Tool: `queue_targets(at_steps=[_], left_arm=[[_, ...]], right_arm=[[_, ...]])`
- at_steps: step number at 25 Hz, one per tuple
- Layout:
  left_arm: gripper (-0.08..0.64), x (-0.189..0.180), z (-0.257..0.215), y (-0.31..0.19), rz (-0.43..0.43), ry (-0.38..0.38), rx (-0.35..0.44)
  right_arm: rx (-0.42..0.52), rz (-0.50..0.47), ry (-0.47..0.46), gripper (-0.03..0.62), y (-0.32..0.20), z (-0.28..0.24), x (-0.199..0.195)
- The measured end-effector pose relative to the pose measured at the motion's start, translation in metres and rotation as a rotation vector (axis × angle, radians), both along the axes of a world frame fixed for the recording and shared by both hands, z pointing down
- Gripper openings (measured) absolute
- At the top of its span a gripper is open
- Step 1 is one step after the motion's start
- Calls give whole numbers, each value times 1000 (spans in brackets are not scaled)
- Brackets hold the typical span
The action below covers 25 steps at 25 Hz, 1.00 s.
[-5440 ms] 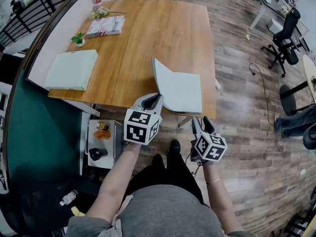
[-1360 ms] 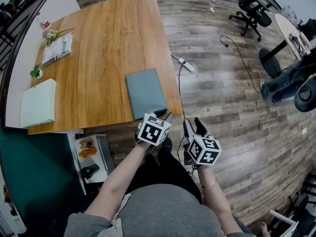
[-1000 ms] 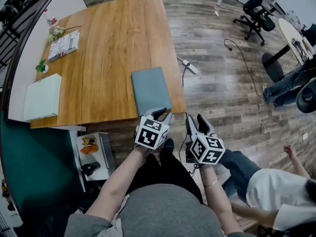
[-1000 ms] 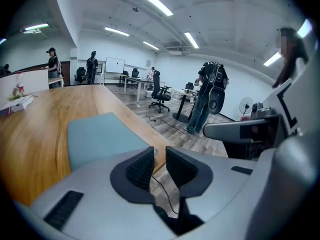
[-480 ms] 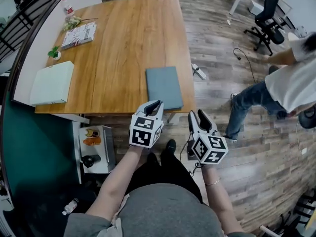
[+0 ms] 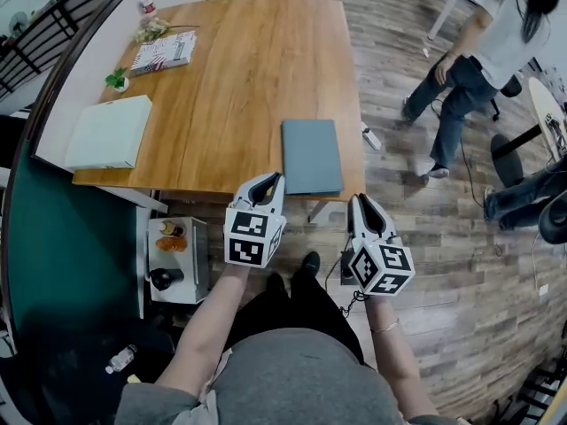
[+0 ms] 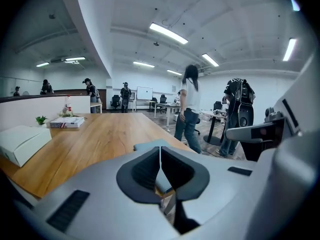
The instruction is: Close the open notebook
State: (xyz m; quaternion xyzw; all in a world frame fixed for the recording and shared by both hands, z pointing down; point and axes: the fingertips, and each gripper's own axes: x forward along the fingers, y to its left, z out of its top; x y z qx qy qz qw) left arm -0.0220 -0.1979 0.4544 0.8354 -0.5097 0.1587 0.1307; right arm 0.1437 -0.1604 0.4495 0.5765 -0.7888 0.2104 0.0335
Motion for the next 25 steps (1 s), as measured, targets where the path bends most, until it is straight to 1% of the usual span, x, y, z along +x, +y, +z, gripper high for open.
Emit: queue_targets(at_steps=[5,17,25], left_arm=[[28,-20,-8,5,-39,13,20],[28,-64,-16,21,-145,29,46],[28,-75,-17,33,-170,36,56]], right_arm=[[30,-8,14,8,2,-10,-6],[67,-64,21,3,9,-23,-18],[76,-64,56,3,14,-28,-21]])
